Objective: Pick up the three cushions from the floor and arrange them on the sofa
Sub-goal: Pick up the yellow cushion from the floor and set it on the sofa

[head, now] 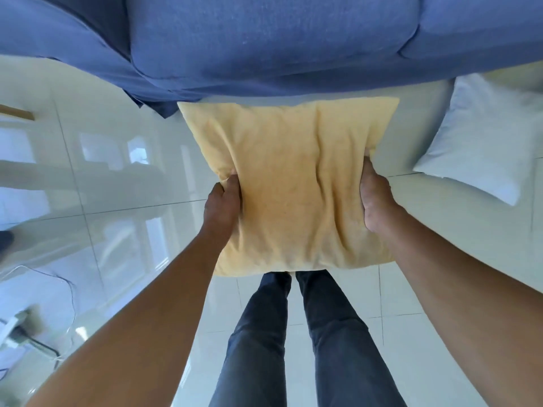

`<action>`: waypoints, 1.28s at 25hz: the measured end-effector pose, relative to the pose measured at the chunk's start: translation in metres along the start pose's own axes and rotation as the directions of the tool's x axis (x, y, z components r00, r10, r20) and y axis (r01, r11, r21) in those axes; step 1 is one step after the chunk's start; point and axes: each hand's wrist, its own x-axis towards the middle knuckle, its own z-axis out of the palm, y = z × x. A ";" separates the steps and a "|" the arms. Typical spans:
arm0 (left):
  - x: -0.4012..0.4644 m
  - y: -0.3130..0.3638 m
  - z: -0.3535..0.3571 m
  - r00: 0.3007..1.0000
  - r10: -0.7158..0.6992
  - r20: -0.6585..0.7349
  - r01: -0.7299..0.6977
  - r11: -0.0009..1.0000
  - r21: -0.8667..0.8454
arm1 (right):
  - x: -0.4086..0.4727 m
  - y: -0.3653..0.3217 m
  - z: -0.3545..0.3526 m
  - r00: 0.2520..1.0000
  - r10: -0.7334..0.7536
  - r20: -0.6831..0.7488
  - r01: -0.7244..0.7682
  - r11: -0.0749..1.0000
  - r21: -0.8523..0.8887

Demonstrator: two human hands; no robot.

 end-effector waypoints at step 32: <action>-0.298 0.254 -0.177 0.881 0.421 -0.216 -0.473 0.783 -0.404 | -0.349 -0.260 -0.087 0.804 -0.588 0.088 0.549 0.790 0.273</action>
